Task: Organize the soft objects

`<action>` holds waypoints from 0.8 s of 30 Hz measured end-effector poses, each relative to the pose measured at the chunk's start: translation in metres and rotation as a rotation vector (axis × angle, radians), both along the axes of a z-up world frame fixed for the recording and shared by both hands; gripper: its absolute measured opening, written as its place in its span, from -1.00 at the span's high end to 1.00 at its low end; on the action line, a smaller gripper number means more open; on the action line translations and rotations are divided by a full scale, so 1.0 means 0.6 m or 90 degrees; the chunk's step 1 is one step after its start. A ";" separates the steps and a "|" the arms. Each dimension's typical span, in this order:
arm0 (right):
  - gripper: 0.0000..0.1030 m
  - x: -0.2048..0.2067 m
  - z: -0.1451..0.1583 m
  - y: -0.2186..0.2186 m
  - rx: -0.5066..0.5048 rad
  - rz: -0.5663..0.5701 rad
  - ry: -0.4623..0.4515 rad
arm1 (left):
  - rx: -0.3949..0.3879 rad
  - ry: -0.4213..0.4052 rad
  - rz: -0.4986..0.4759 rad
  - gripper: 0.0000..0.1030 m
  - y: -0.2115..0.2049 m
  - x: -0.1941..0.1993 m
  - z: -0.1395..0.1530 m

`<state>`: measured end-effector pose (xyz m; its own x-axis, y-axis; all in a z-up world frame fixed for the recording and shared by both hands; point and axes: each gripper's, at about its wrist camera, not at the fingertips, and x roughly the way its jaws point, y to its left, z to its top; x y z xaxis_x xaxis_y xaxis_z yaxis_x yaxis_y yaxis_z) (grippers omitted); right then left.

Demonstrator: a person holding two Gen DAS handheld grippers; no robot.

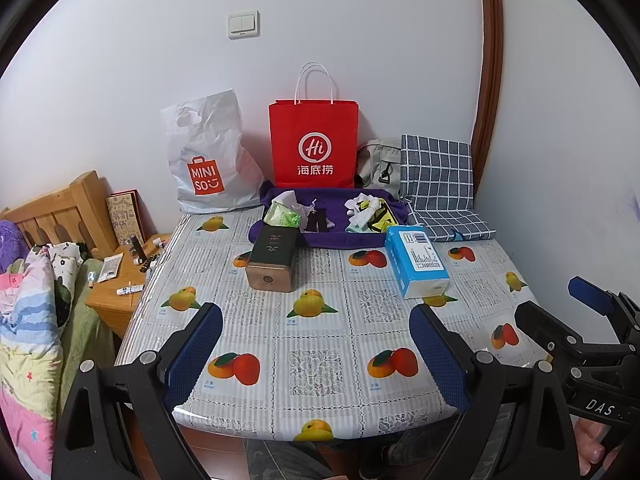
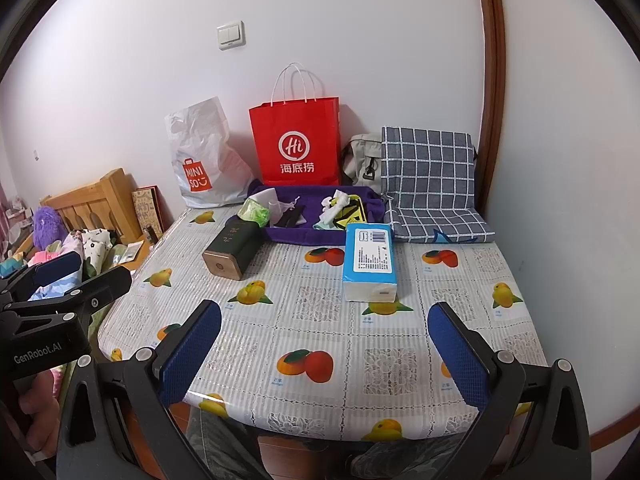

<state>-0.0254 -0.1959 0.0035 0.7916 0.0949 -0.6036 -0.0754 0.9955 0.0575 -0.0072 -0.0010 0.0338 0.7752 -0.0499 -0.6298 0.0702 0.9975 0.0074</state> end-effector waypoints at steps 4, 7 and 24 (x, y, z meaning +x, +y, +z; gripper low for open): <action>-0.97 0.000 0.000 0.000 0.000 -0.003 0.000 | 0.000 0.000 -0.001 -0.84 0.000 0.000 0.000; -0.97 -0.001 0.001 0.001 0.000 -0.004 0.000 | 0.000 -0.001 0.001 -0.84 -0.002 -0.001 0.000; -0.98 -0.003 0.003 0.002 -0.002 -0.004 -0.002 | 0.000 -0.001 0.001 -0.84 -0.002 0.001 0.000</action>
<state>-0.0271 -0.1944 0.0053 0.7945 0.0878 -0.6008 -0.0697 0.9961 0.0534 -0.0064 -0.0021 0.0339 0.7761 -0.0493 -0.6287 0.0694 0.9976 0.0074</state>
